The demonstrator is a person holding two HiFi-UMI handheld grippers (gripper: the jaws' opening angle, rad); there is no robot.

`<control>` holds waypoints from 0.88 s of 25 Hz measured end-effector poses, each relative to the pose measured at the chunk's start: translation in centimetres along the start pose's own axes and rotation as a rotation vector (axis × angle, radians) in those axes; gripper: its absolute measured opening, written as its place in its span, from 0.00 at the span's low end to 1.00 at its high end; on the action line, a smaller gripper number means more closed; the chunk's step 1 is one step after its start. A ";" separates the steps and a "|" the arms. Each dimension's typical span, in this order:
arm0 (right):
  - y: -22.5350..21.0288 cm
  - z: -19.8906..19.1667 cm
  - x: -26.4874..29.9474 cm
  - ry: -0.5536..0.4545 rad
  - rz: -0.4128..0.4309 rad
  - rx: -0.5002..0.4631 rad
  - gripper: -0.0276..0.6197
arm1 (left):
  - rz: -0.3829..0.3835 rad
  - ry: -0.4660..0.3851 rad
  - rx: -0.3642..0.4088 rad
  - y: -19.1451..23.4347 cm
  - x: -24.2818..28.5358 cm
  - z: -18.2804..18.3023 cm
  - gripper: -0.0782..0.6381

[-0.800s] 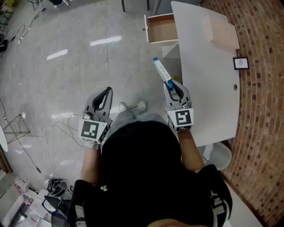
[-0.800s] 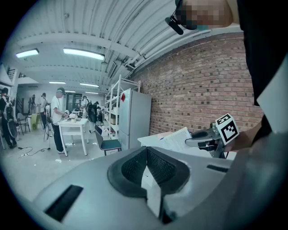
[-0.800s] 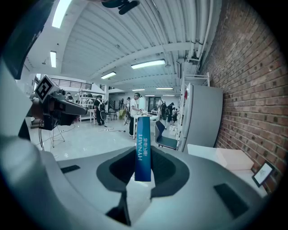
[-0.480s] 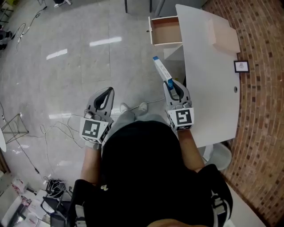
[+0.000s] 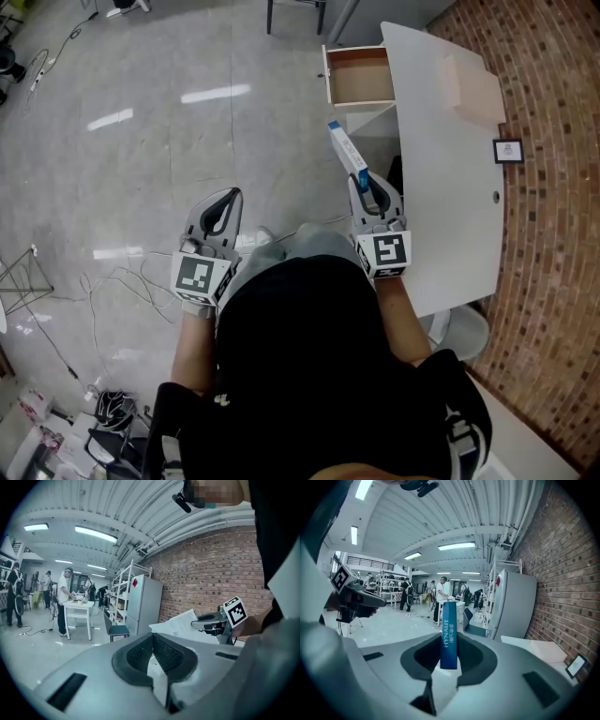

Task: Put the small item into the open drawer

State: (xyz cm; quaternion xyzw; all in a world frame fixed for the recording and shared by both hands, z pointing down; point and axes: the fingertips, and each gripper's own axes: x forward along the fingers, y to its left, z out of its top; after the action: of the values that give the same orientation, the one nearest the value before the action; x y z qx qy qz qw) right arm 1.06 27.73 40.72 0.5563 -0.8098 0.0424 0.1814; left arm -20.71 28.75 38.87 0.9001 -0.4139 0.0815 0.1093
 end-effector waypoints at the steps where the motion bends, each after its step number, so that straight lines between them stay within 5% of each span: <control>1: 0.2 -0.1 0.4 0.000 0.002 0.003 0.18 | 0.000 0.001 -0.001 0.5 0.0 -0.1 0.11; 11: -2.5 -0.2 6.7 0.026 0.007 0.052 0.18 | 0.008 0.036 -0.022 4.2 4.4 -0.2 0.11; 22: -13.5 1.5 17.7 0.040 0.055 0.062 0.18 | 0.008 0.056 -0.002 7.7 20.1 5.1 0.11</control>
State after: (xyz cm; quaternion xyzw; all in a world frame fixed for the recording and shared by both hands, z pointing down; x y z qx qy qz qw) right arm 7.47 6.59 43.53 0.5382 -0.8193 0.0836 0.1790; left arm -13.32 7.90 39.77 0.8958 -0.4142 0.1065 0.1212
